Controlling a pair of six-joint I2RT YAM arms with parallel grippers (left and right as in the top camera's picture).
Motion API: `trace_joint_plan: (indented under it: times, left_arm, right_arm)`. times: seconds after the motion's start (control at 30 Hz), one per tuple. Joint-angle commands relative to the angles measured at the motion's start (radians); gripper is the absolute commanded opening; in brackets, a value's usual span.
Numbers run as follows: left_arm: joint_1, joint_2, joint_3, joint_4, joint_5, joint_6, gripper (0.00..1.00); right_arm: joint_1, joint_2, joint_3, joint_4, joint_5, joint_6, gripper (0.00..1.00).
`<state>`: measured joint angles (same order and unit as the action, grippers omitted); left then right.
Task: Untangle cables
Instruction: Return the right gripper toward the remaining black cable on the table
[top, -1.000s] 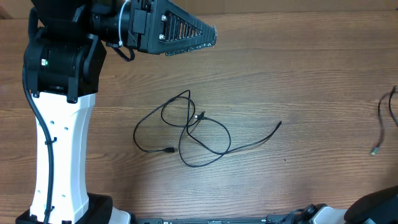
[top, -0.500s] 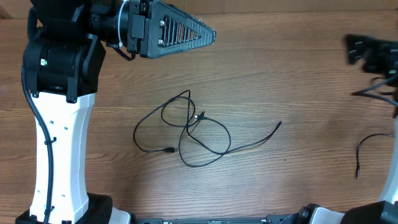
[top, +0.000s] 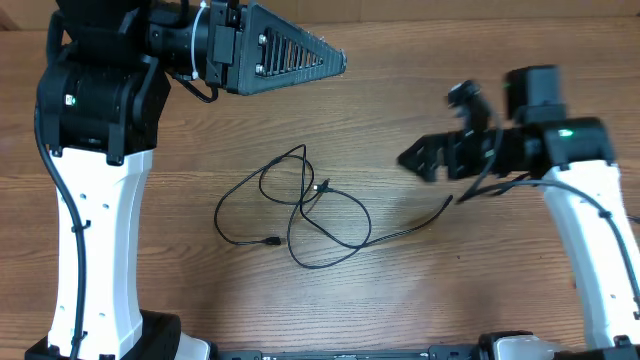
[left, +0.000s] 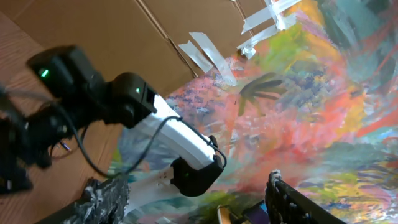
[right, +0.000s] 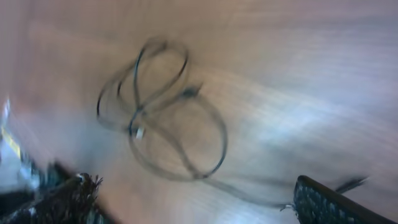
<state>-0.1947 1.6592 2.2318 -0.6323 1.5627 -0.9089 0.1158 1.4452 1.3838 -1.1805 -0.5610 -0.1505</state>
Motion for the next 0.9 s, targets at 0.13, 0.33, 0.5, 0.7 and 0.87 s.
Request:
trace_joint_plan:
  times: [0.13, 0.33, 0.5, 0.7, 0.87]
  left_arm:
    - [0.003, -0.006, 0.012, 0.000, 0.019, 0.023, 0.72]
    - [0.003, -0.006, 0.012, 0.000, 0.019, 0.022, 0.73]
    - [0.004, -0.006, 0.012, -0.010, 0.019, 0.011, 0.74]
    - [0.003, -0.006, 0.012, -0.025, 0.019, 0.012, 0.75]
    - [0.003, -0.006, 0.012, -0.025, 0.019, 0.012, 0.76]
  right_arm:
    - [0.205, -0.014, -0.034, -0.034, 0.054, -0.106, 1.00]
    - [0.317, 0.025, -0.113, 0.094, 0.087, -0.169, 1.00]
    - [0.365, 0.105, -0.178, 0.217, 0.100, -0.170, 1.00]
    - [0.409, 0.204, -0.184, 0.323, 0.096, -0.169, 1.00]
    - [0.442, 0.274, -0.184, 0.417, 0.092, -0.169, 1.00]
